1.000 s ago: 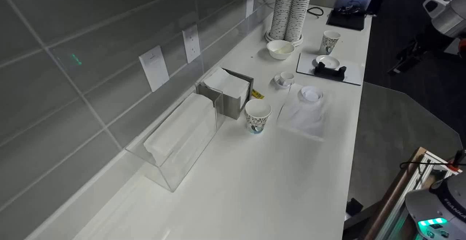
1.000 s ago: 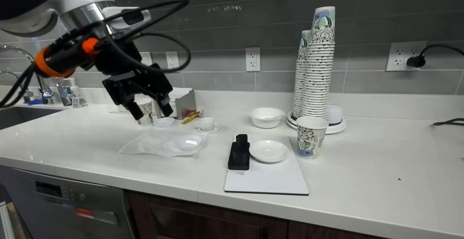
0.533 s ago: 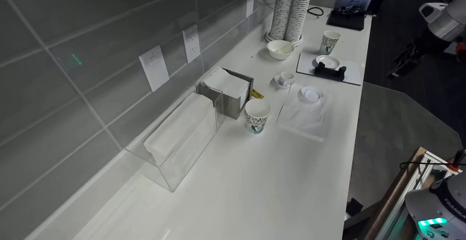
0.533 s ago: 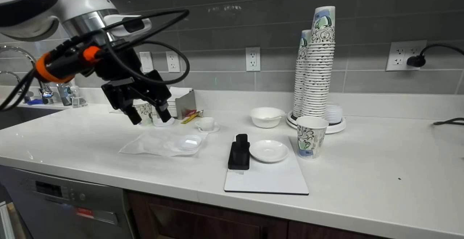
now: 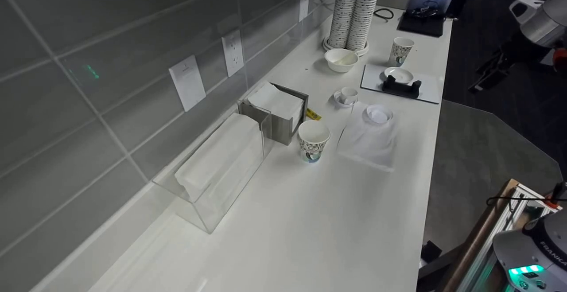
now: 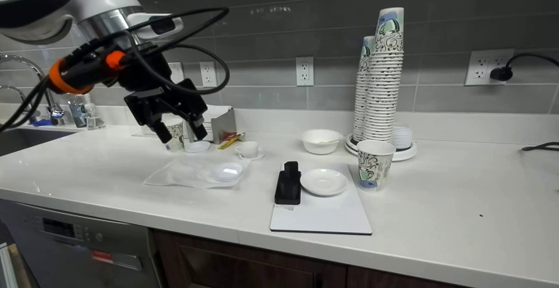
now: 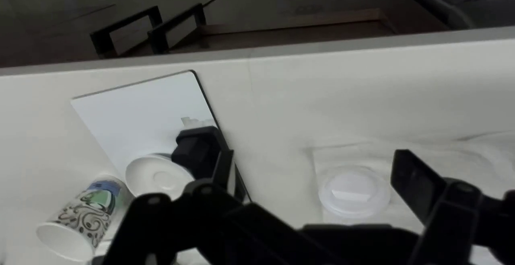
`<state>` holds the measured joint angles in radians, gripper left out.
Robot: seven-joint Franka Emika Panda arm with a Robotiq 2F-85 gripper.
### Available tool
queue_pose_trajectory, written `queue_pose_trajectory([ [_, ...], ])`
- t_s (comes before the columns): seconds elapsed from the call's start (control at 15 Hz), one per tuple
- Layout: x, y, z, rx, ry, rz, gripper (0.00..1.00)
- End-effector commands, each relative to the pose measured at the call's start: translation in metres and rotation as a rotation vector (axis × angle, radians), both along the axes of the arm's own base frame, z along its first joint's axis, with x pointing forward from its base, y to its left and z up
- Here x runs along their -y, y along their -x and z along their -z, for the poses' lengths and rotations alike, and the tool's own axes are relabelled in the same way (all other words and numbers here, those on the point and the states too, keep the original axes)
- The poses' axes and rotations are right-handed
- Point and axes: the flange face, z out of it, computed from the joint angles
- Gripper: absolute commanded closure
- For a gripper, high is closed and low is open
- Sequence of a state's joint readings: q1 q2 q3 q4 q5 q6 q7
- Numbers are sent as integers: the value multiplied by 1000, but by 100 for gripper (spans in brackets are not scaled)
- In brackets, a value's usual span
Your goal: Put the left lid on the left cup and the right lid on the right cup
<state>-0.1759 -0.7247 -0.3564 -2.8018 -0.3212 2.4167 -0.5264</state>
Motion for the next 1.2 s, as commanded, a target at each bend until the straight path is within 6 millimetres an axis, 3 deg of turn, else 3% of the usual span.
queue_pose_trajectory([
  [0.0,-63,-25,-12,43,-106,-93,0],
  [0.13,-107,-36,-8,-4,-174,-140,0],
  [0.27,-143,-44,4,-63,-163,-71,0],
  [0.53,-190,-63,27,-108,-168,114,0],
  [0.73,-207,-87,43,-61,-253,178,0],
  [1.13,-211,-152,79,-31,-343,334,0],
])
